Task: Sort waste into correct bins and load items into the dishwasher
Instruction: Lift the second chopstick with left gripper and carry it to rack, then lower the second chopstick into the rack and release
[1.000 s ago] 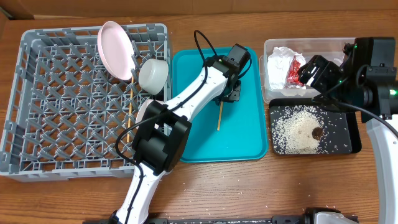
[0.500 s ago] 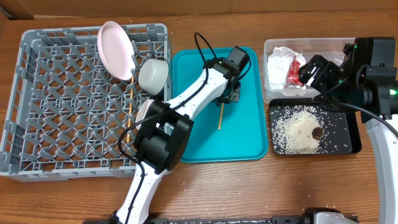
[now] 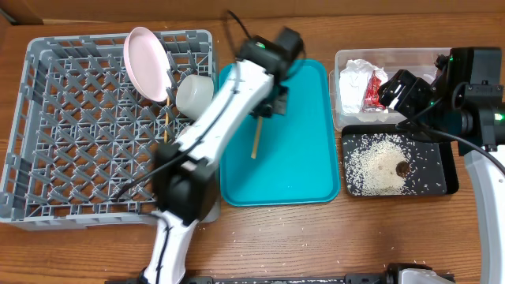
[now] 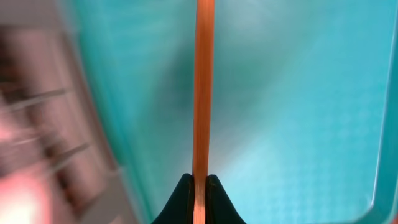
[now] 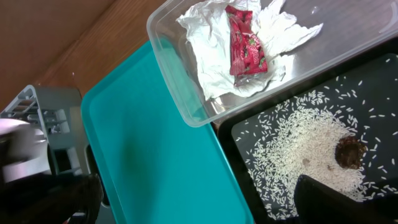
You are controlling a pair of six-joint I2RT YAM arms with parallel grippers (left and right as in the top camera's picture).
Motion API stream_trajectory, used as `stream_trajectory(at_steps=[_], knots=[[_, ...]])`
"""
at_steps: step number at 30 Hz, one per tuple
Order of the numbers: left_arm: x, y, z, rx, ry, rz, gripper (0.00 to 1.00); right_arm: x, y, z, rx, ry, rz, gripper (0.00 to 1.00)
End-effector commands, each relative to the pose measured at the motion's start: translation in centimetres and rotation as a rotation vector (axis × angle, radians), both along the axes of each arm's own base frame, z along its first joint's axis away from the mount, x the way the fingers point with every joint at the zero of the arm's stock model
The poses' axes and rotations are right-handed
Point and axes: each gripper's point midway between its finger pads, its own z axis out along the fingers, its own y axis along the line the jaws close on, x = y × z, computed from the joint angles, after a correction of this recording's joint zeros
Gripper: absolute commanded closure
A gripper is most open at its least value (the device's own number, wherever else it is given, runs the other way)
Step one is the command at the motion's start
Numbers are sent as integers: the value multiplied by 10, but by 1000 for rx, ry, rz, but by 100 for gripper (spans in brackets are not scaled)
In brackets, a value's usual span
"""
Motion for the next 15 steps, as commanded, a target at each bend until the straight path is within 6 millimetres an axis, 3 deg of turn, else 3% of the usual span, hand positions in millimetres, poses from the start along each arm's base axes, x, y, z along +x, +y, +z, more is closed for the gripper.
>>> stream_trajectory(at_steps=[1, 3, 7, 8, 9, 12, 15], knots=[[-11, 57, 81, 88, -139, 36, 96, 2, -2, 4, -11, -15, -6, 0], [-31, 95, 102, 202, -145, 90, 96, 2, -2, 4, -11, -15, -6, 0], [-61, 131, 107, 244, -128, 151, 96, 2, -2, 4, -11, -15, -6, 0], [-79, 161, 103, 299, -117, 235, 96, 2, -2, 4, -11, -15, -6, 0], [-86, 174, 99, 320, -112, 261, 96, 2, -2, 4, -11, -15, -6, 0], [-96, 204, 77, 327, -112, 281, 96, 2, -2, 4, -11, -15, -6, 0], [-90, 219, 47, 240, -115, 268, 96, 2, -2, 4, -11, -15, -6, 0]])
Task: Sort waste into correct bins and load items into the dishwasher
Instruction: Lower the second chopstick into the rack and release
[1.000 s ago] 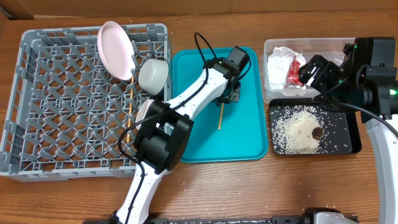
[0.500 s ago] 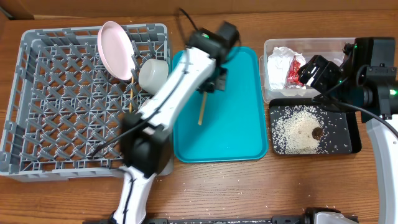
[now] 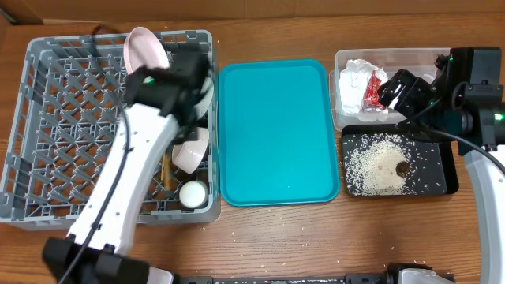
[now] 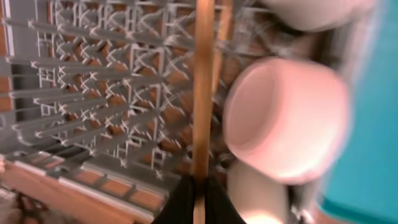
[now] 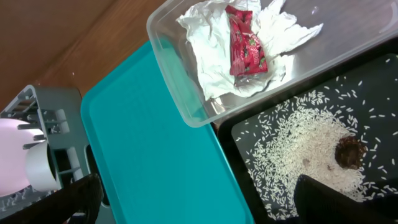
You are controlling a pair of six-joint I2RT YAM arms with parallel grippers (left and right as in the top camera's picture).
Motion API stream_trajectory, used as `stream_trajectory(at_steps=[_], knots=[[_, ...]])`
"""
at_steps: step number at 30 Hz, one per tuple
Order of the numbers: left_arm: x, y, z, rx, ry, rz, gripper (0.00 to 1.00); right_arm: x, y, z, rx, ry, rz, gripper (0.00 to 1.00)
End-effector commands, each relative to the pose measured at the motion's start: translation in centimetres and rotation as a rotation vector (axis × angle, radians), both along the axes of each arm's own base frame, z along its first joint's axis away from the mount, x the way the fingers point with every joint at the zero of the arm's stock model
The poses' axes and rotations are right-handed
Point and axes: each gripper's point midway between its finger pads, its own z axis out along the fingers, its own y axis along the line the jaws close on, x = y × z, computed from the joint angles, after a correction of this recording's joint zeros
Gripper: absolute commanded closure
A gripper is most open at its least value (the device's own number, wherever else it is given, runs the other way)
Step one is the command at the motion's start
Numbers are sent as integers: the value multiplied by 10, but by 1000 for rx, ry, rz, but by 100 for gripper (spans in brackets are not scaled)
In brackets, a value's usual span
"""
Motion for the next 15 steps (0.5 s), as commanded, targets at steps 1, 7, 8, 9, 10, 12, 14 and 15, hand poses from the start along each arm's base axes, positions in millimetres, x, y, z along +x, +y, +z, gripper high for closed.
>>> stream_trajectory(at_steps=[1, 7, 8, 9, 10, 12, 14, 15], knots=[[-1, 25, -32, -60, 13, -35, 96, 2, -3, 4, -12, -17, -5, 0], [28, 45, -93, -177, -14, -151, 96, 2, -3, 4, -12, -17, -5, 0], [31, 46, -97, -174, -18, -159, 96, 2, -3, 4, -12, -17, -5, 0], [34, 46, -100, -171, -23, -171, 96, 2, -3, 4, -12, -17, -5, 0], [37, 47, -103, -167, -27, -177, 96, 2, -3, 4, -12, -17, -5, 0], [41, 46, -104, -167, -37, -178, 96, 2, -3, 4, -12, -17, -5, 0], [44, 46, -104, -167, -46, -174, 96, 2, -3, 4, -12, -17, -5, 0], [44, 47, -104, -166, -50, -175, 96, 2, -3, 4, -12, -17, -5, 0]])
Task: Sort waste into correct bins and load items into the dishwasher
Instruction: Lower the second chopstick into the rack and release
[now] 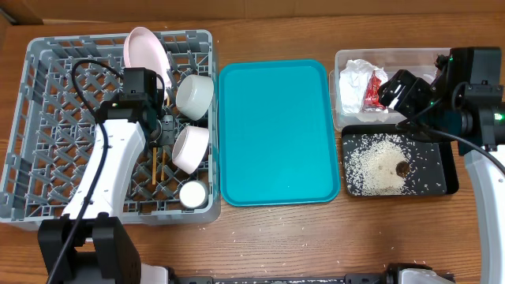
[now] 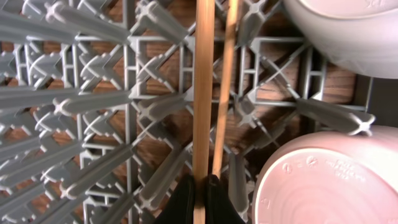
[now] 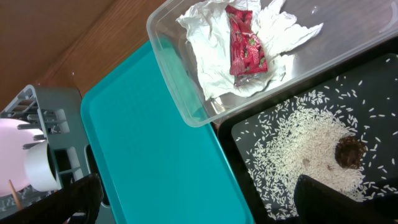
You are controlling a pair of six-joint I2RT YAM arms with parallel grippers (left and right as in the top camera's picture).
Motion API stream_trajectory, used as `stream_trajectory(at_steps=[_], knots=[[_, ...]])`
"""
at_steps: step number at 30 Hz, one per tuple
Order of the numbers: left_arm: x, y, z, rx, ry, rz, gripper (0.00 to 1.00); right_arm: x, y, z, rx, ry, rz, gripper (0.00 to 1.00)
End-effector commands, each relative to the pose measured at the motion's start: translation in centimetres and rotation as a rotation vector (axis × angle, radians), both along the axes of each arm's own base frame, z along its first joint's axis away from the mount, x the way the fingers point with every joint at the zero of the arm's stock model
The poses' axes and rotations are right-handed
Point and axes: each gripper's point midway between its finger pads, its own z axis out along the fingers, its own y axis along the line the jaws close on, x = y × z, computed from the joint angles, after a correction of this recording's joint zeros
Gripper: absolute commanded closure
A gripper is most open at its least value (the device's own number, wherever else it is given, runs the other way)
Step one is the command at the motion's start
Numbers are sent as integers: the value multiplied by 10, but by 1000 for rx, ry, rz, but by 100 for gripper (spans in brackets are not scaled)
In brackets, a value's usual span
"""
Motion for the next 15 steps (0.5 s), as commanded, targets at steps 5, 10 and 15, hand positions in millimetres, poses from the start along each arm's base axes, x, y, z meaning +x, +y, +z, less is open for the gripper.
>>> stream_trajectory(at_steps=[5, 10, 15], knots=[[3, -5, -2, -16, -6, -40, 46, 2, -3, 4, -11, -16, -5, 0], [11, -7, 12, -49, -47, 28, 48, 2, -2, 4, -11, -16, -5, 0], [19, -20, 66, -129, -138, 23, 53, 2, -3, 4, -11, -16, -5, 0]])
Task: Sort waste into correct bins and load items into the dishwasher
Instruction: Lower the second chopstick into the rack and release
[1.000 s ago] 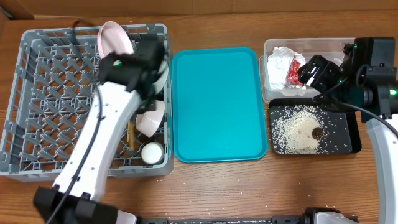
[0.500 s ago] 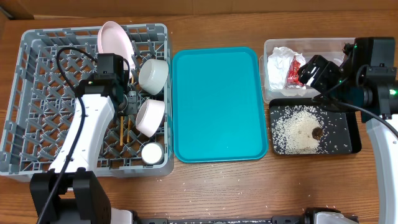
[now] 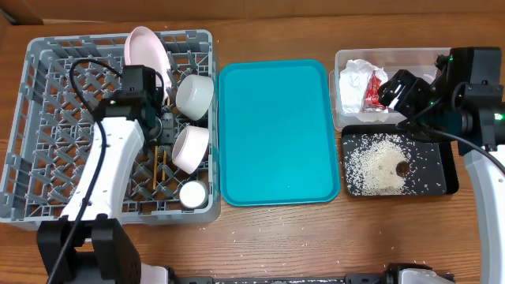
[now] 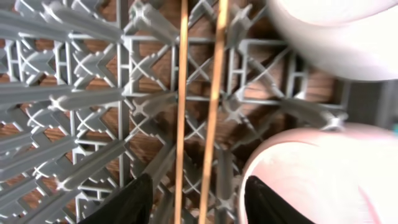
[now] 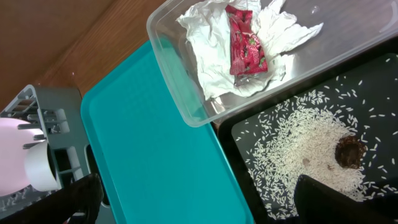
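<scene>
My left gripper [image 4: 196, 202] stands open low over the grey dish rack [image 3: 47, 118]. Two wooden chopsticks [image 4: 180, 112] lie side by side on the rack grid between its spread fingers [image 4: 134, 199]. From overhead the chopsticks [image 3: 162, 163] show just left of a pink bowl [image 3: 190, 147]. The rack also holds a pink plate [image 3: 146, 51], a pale bowl [image 3: 195, 96] and a small white cup [image 3: 192, 192]. My right gripper [image 5: 202, 205] is open and holds nothing, hovering above the bins at the right.
A bare teal tray [image 3: 276, 130] lies between the rack and the bins. The clear bin [image 3: 410, 59] holds crumpled tissue and a red wrapper [image 5: 245, 50]. The black bin [image 3: 446, 170] holds scattered rice and a brown scrap.
My left gripper was shut on one chopstick down in the rack; now it is open and that chopstick lies next to the other one. The right arm has not moved.
My left gripper held a chopstick over the teal tray. Then it carried it above the rack by the bowls, then low in the rack beside another chopstick. Now the jaws are open and both chopsticks rest in the rack. The right gripper stayed still.
</scene>
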You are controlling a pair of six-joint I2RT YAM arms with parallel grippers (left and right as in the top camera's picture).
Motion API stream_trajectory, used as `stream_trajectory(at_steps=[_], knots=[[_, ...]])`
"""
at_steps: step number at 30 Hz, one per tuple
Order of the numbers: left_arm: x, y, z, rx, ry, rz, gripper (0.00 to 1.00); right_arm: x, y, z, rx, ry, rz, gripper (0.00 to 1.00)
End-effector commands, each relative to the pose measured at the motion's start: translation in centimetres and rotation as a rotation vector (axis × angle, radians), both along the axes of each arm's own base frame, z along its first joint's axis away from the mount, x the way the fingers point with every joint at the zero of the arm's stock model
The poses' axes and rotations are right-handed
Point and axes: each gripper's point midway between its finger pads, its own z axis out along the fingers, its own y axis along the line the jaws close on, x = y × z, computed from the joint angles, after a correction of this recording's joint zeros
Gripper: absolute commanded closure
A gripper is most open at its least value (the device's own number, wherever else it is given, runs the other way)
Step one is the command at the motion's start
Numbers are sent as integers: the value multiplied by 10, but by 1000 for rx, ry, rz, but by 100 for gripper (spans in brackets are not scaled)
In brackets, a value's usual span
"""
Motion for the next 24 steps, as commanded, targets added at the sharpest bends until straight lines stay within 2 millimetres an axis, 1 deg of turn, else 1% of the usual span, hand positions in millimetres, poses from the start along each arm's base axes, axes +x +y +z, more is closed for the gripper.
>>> stream_trajectory(at_steps=[1, 3, 5, 7, 10, 12, 13, 14, 15, 17, 20, 21, 22, 24], knots=[[17, -16, 65, -85, -158, 3, 54, 2, -2, 4, -11, -16, -5, 0], [13, -22, 92, -96, -213, -17, 54, 2, -2, 4, -11, -16, -5, 0], [4, -29, 119, -101, -276, -39, 54, 2, -2, 4, -11, -16, -5, 0], [-9, -37, 144, -109, -348, -65, 54, 2, -2, 4, -11, -16, -5, 0], [-33, -47, 176, -120, -434, -99, 55, 2, -2, 4, -11, -16, -5, 0], [-48, -50, 188, -137, -468, -95, 54, 2, -2, 4, -11, -16, -5, 0], [-63, -52, 194, -147, -481, -94, 52, 2, -2, 4, -11, -16, -5, 0], [-69, -51, 193, -149, -480, -92, 49, 2, -2, 4, -11, -16, -5, 0], [-75, -51, 192, -152, -475, -84, 39, 2, -2, 4, -11, -16, -5, 0], [-81, -50, 187, -158, -460, -71, 0, 2, -2, 4, -11, -16, -5, 0], [-83, -51, 182, -163, -437, -69, 0, 2, -2, 4, -11, -16, -5, 0], [-83, -53, 181, -178, -432, -73, 0, 2, -2, 4, -11, -16, -5, 0], [-80, -61, 179, -215, -421, -88, 0, 2, -2, 4, -11, -16, -5, 0], [-77, -66, 176, -241, -408, -103, 0, 2, -2, 4, -11, -16, -5, 0]])
